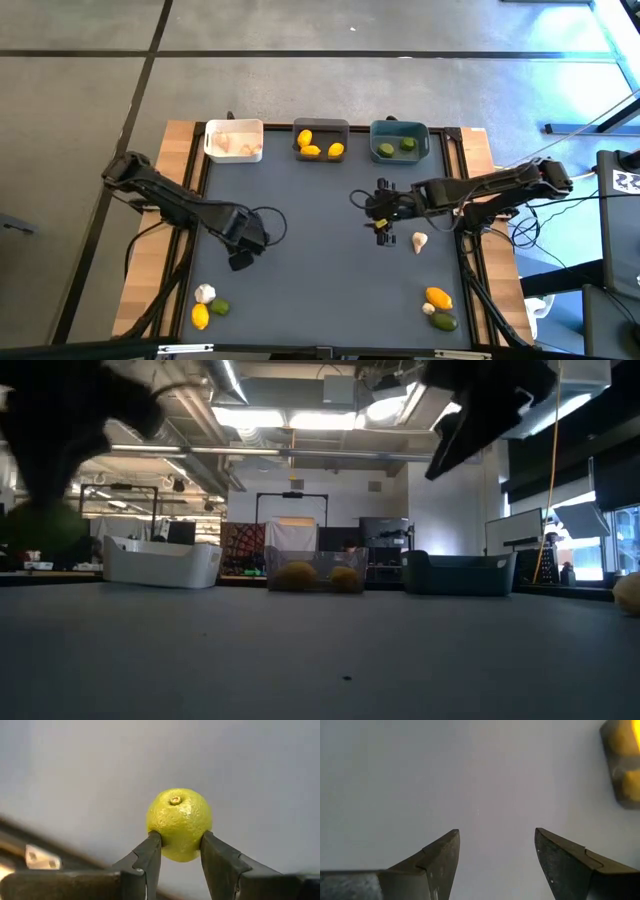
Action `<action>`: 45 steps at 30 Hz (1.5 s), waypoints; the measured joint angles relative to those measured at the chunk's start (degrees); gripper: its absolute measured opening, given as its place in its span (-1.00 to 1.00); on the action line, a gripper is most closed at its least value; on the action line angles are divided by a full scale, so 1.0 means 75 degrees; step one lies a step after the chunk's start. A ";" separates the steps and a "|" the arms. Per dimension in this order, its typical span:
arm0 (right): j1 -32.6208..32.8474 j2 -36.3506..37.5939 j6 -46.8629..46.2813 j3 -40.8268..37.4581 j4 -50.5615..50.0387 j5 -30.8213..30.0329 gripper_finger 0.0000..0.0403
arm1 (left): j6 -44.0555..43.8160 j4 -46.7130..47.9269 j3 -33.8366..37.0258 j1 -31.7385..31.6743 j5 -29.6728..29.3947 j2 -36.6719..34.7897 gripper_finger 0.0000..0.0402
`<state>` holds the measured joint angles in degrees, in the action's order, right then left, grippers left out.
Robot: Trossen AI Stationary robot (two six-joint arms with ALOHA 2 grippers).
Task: Sort produce into baskets
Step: Put the lime into the blue bin
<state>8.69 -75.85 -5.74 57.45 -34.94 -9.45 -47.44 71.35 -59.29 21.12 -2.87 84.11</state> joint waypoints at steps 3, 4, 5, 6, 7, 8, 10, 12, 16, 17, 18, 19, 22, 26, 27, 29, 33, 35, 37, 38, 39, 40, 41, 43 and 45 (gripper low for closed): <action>-0.0003 0.0223 0.0000 0.0000 0.0174 0.0002 0.28 | 0.0241 -0.0397 -0.0252 -0.0113 -0.0609 -0.0190 -0.40; 0.0000 0.0268 -0.0011 0.0000 0.0187 0.0002 0.28 | 0.0368 -0.0576 -0.0315 -0.0166 -0.0764 -0.0248 -0.40; 0.0000 0.0305 -0.0043 0.0000 0.0229 0.0003 0.28 | 0.0508 -0.0801 -0.0349 -0.0206 -0.0904 -0.0322 -0.40; 0.0000 0.0323 -0.0069 0.0000 0.0263 0.0005 0.28 | 0.0655 -0.1037 -0.0372 -0.0249 -0.1034 -0.0387 -0.40; -0.0003 0.0329 -0.0069 0.0000 0.0283 0.0005 0.28 | 0.0830 -0.1293 -0.0375 -0.0295 -0.1130 -0.0438 -0.40; -0.0003 0.0329 -0.0072 0.0000 0.0291 0.0005 0.28 | 0.1015 -0.1571 -0.0375 -0.0346 -0.1222 -0.0480 -0.40; -0.0003 0.0329 -0.0074 0.0000 0.0341 0.0005 0.28 | 0.1409 -0.2093 -0.0375 -0.0443 -0.1476 -0.0519 -0.40; -0.0003 0.0329 -0.0083 0.0000 0.0449 0.0007 0.28 | 0.1830 -0.2657 -0.0375 -0.0547 -0.1753 -0.0526 -0.40; -0.0003 0.0326 -0.0091 0.0000 0.0791 0.0007 0.28 | 0.2671 -0.3755 -0.0375 -0.0766 -0.2089 -0.0526 -0.40; -0.0003 0.0326 -0.0110 0.0000 0.0881 0.0008 0.28 | 0.2854 -0.4044 -0.0375 -0.0826 -0.2165 -0.0526 -0.40; -0.0003 0.0320 -0.0168 0.0000 0.0982 0.0011 0.28 | 0.3058 -0.4305 -0.0375 -0.0884 -0.2241 -0.0526 -0.40; -0.0003 0.0292 -0.0184 0.0000 0.1115 0.0011 0.28 | 0.3274 -0.4581 -0.0375 -0.0936 -0.2293 -0.0525 -0.40; -0.0003 0.0217 -0.0195 0.0000 0.1408 0.0014 0.28 | 0.3879 -0.5449 -0.0375 -0.1099 -0.2349 -0.0526 -0.40; -0.0003 0.0023 -0.0200 0.0000 0.1953 0.0239 0.28 | 0.4397 -0.6532 -0.0375 -0.1281 -0.2352 -0.0523 -0.40; -0.0003 -0.0037 -0.0200 0.0000 0.2139 0.0281 0.28 | 0.4501 -0.6743 -0.0375 -0.1304 -0.2349 -0.0523 -0.40; -0.0003 -0.0155 -0.0200 0.0000 0.2374 0.0290 0.28 | 0.4670 -0.6991 -0.0375 -0.1338 -0.2349 -0.0523 -0.40; -0.0007 -0.0496 -0.0196 0.0000 0.3095 0.0290 0.28 | 0.4918 -0.7446 -0.0375 -0.1382 -0.2346 -0.0510 -0.40; -0.0012 -0.0688 -0.0159 0.0000 0.3478 0.0290 0.28 | 0.4980 -0.7619 -0.0375 -0.1394 -0.2347 -0.0500 -0.40; -0.0012 -0.0835 -0.0050 0.0000 0.3773 0.0284 0.28 | 0.4984 -0.7744 -0.0376 -0.1392 -0.2346 -0.0500 -0.40; -0.0012 -0.0891 -0.0031 0.0000 0.3941 0.0262 0.28 | 0.4984 -0.7756 -0.0378 -0.1391 -0.2346 -0.0500 -0.40; -0.0012 -0.0944 -0.0025 0.0000 0.4099 0.0225 0.28 | 0.4984 -0.7748 -0.0378 -0.1386 -0.2346 -0.0500 -0.40; -0.0012 -0.0992 -0.0022 0.0000 0.4276 0.0203 0.28 | 0.4987 -0.7746 -0.0378 -0.1386 -0.2345 -0.0499 -0.40; -0.0012 -0.1030 -0.0022 0.0000 0.4473 0.0206 0.28 | 0.4987 -0.7743 -0.0378 -0.1383 -0.2343 -0.0497 -0.40; -0.0012 -0.1088 -0.0018 0.0000 0.4776 0.0200 0.28 | 0.4990 -0.7749 -0.0378 -0.1380 -0.2346 -0.0497 -0.40; -0.0012 -0.1122 -0.0020 0.0000 0.5020 0.0194 0.28 | 0.4987 -0.7751 -0.0378 -0.1380 -0.2343 -0.0497 -0.40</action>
<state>8.60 -84.26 -5.90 57.45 2.71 -7.99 -10.04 13.21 -62.13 10.76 -20.45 80.38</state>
